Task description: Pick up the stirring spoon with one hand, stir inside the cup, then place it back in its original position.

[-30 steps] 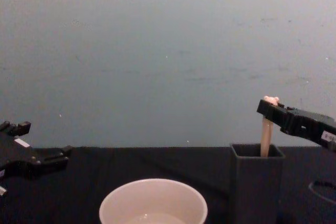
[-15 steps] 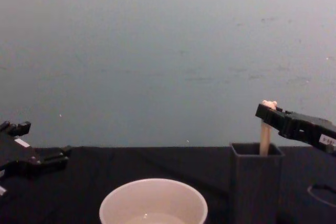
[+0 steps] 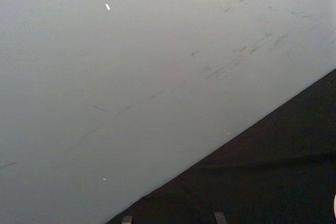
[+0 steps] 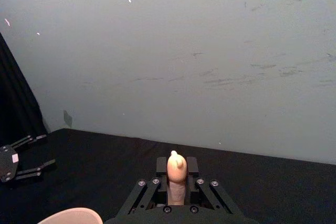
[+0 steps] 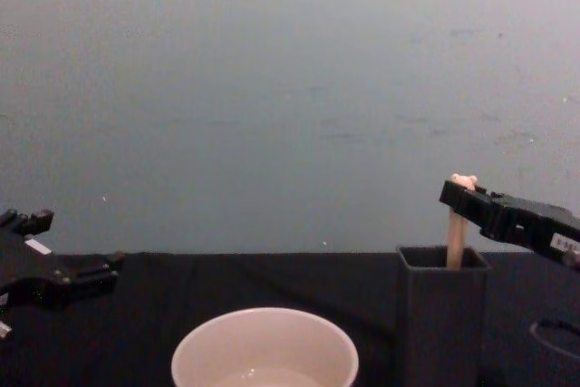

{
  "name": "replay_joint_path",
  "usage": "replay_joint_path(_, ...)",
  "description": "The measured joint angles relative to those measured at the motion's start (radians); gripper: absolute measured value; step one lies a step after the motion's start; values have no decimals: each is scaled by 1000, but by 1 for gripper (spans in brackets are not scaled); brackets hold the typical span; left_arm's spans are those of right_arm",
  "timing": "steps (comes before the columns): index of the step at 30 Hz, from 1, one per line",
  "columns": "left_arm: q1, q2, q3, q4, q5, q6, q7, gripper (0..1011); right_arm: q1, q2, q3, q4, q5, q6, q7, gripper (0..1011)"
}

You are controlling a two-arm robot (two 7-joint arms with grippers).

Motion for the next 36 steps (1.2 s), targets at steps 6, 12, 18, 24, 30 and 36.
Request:
replay_joint_path(6, 0, 0, 0, 0, 0, 0, 0, 1001, 0, 0, 0, 0, 0, 0, -1, 214)
replay_joint_path(12, 0, 0, 0, 0, 0, 0, 0, 1001, 0, 0, 1, 0, 1, -1, -1, 214)
replay_joint_path(18, 0, 0, 0, 0, 0, 0, 0, 1001, 0, 0, 1, 0, 1, -1, -2, 325)
replay_joint_path(24, 0, 0, 0, 0, 0, 0, 0, 1001, 0, 0, 1, 0, 1, -1, -2, 521)
replay_joint_path(30, 0, 0, 0, 0, 0, 0, 0, 1002, 0, 0, 1, 0, 1, -1, -2, 719)
replay_joint_path(36, 0, 0, 0, 0, 0, 0, 0, 1001, 0, 0, 1, 0, 2, -1, -2, 868)
